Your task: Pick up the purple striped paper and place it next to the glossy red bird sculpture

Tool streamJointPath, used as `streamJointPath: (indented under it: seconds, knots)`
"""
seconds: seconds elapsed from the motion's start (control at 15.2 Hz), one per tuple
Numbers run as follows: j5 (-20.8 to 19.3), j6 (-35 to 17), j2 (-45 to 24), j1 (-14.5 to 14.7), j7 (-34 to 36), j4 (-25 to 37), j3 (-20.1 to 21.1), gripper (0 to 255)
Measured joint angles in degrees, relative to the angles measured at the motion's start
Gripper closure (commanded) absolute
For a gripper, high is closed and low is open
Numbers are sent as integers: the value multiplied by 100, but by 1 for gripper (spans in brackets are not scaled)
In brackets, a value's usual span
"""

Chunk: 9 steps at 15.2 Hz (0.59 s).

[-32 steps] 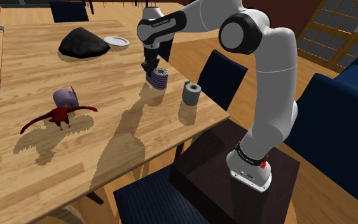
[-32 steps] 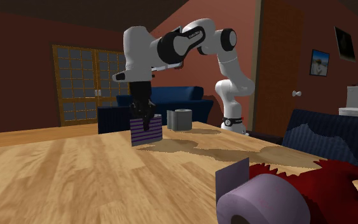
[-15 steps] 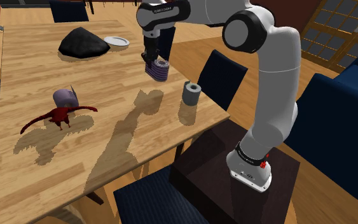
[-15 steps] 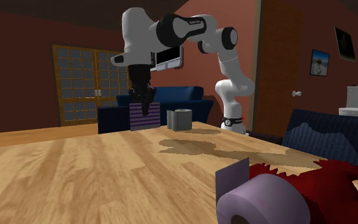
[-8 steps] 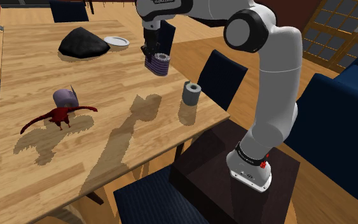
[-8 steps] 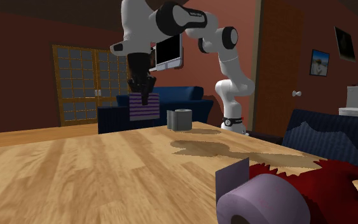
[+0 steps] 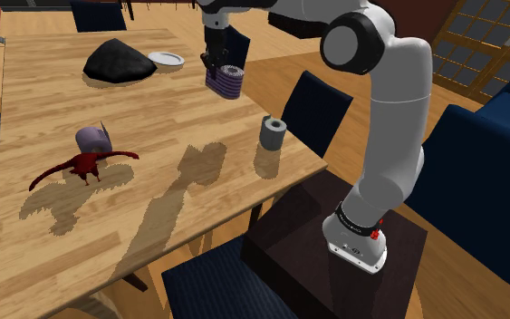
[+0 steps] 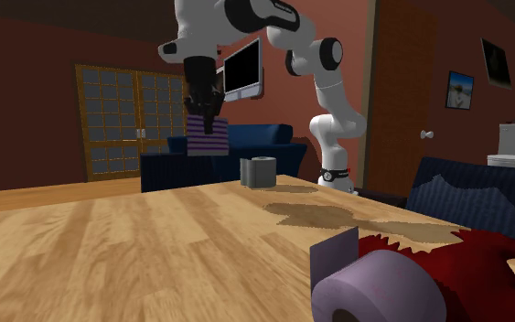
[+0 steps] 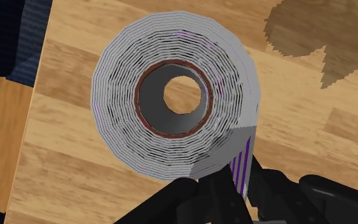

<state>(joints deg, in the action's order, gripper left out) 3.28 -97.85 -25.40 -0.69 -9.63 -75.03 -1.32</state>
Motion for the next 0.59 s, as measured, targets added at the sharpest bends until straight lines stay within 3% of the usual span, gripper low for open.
streamJointPath:
  seconds: [0.4, 0.59]
  knots:
    - [-1, 486, -67, -7, 23, 554, 0, 255]
    - [-22, 380, 259, 165, 242, 131, 62, 255]
